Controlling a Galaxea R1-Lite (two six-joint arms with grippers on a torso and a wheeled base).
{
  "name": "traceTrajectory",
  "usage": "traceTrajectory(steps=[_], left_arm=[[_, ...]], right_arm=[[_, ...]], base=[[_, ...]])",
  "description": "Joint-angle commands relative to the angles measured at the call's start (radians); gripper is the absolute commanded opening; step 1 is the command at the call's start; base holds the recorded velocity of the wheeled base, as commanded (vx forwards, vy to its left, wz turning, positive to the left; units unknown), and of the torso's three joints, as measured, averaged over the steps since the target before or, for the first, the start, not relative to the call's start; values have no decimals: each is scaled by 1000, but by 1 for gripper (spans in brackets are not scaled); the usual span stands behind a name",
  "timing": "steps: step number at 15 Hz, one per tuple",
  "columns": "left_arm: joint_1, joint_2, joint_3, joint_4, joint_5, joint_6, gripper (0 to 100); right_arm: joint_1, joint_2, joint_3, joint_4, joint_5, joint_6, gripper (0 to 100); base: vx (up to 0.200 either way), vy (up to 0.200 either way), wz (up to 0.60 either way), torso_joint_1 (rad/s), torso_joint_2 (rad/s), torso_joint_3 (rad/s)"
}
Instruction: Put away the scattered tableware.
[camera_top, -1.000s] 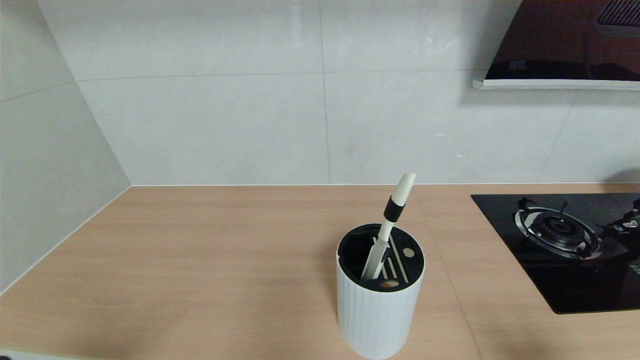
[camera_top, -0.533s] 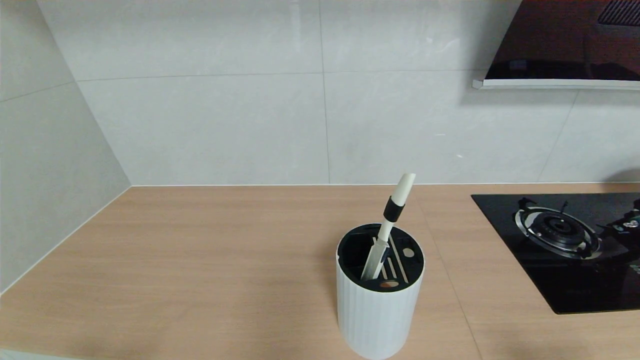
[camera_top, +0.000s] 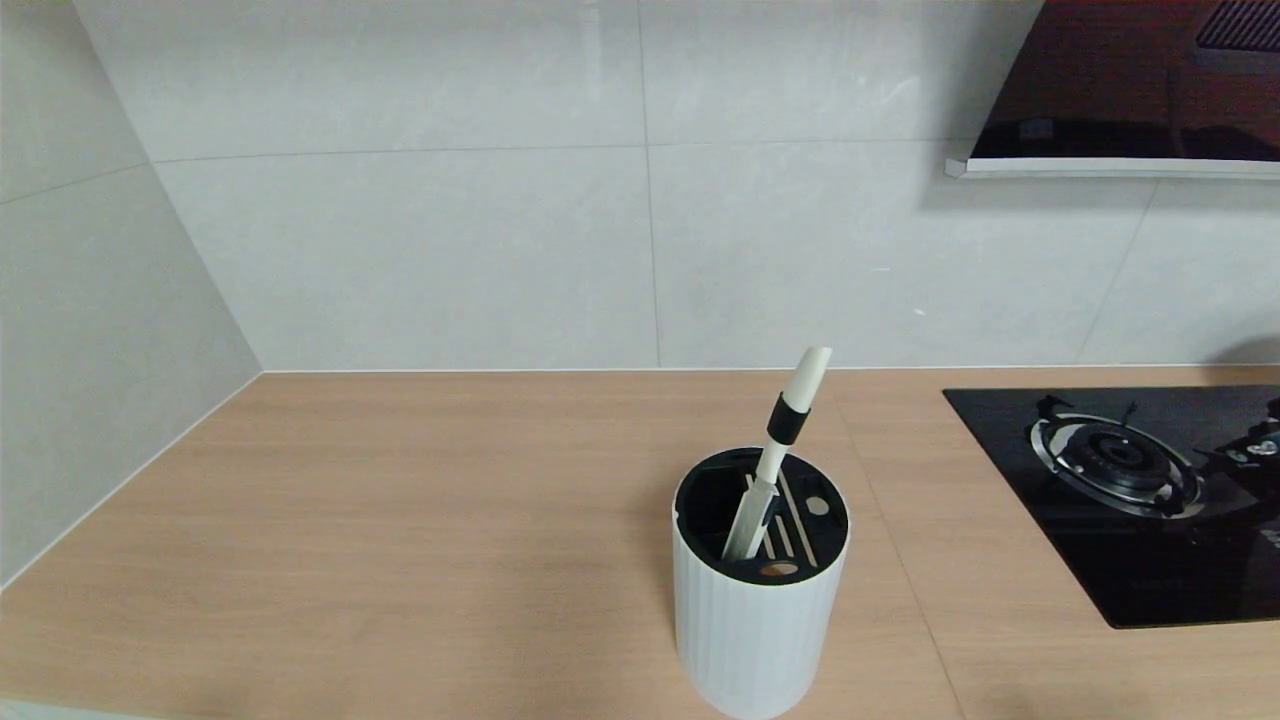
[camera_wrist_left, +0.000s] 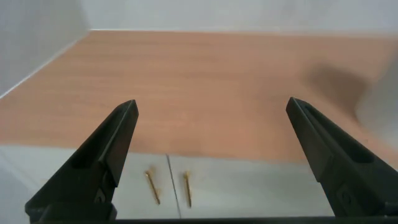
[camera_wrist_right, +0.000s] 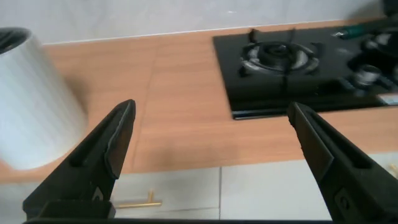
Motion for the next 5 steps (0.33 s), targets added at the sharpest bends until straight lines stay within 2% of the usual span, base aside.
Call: traceTrajectory(steps=[1, 2, 3, 4, 5], left_arm=[[0, 1, 0, 2, -2, 7, 100], [0, 1, 0, 2, -2, 3, 100], [-1, 1, 0, 2, 0, -17, 100], [0, 1, 0, -1, 0, -71, 100], [0, 1, 0, -1, 1, -71, 100]], right_arm=[[3, 0, 1, 8, 9, -5, 100], [3, 0, 1, 8, 9, -4, 100], [3, 0, 1, 8, 9, -2, 100], [3, 0, 1, 8, 9, -2, 100], [3, 0, 1, 8, 10, -2, 100]], base=[[0, 0, 0, 0, 0, 0], [0, 0, 0, 0, 0, 0], [0, 0, 0, 0, 0, 0], [0, 0, 0, 0, 0, 0], [0, 0, 0, 0, 0, 0]])
